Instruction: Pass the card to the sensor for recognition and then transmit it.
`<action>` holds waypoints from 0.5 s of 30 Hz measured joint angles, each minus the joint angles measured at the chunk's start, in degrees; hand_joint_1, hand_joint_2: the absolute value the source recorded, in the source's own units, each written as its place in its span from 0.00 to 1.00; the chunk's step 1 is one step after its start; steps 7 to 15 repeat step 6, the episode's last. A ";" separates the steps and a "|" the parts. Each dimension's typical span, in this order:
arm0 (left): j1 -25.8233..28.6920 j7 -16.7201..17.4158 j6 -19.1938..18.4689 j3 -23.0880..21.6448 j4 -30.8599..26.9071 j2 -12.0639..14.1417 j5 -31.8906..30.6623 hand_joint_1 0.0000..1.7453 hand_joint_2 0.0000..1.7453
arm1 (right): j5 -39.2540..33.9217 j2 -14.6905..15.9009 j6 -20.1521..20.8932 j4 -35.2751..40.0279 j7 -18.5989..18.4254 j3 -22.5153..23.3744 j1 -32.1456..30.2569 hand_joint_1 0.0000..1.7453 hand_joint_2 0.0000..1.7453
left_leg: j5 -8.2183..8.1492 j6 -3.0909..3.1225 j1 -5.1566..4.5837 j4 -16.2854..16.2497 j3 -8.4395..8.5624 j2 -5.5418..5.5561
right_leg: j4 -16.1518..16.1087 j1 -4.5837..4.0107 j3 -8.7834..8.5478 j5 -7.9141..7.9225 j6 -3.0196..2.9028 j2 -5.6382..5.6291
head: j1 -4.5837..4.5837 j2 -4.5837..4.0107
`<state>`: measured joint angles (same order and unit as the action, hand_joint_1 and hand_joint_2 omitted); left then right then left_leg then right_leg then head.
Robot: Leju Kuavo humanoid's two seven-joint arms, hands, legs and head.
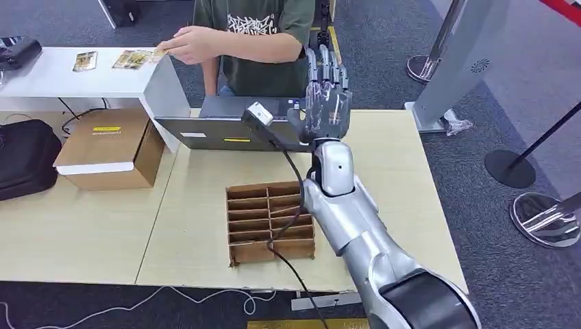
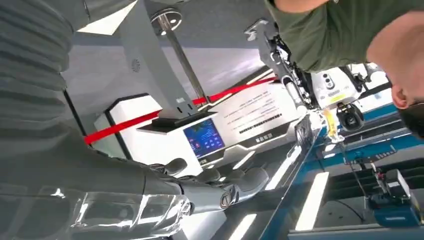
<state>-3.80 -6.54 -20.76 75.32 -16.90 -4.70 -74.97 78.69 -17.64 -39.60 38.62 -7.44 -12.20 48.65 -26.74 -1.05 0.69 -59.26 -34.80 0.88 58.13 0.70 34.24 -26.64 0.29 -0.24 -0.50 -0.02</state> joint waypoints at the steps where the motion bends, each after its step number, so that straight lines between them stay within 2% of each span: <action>1: 0.00 0.00 0.00 -0.11 0.00 0.00 0.00 0.00 1.00 | -0.60 0.00 0.00 0.27 0.77 0.00 -0.08 0.00 1.00 | 0.00 0.00 0.00 0.00 0.00 0.00 | 0.00 0.00 0.00 0.00 0.00 0.00 | 0.02 0.00; 6: 0.00 0.04 0.17 -0.13 0.00 -0.02 0.00 0.00 1.00 | -7.14 0.00 -0.07 6.26 6.96 0.42 -3.84 0.00 1.00 | 0.00 0.00 0.01 0.00 0.00 0.02 | -0.01 0.00 0.00 -0.01 0.00 0.01 | 0.02 0.00; 15: 0.00 0.04 0.17 -0.13 0.00 -0.02 0.00 0.00 1.00 | -7.14 0.00 -0.07 6.26 6.96 0.42 -3.84 0.00 1.00 | 0.00 0.00 0.01 0.00 0.00 0.02 | -0.01 0.00 0.00 -0.01 0.00 0.01 | 0.02 0.00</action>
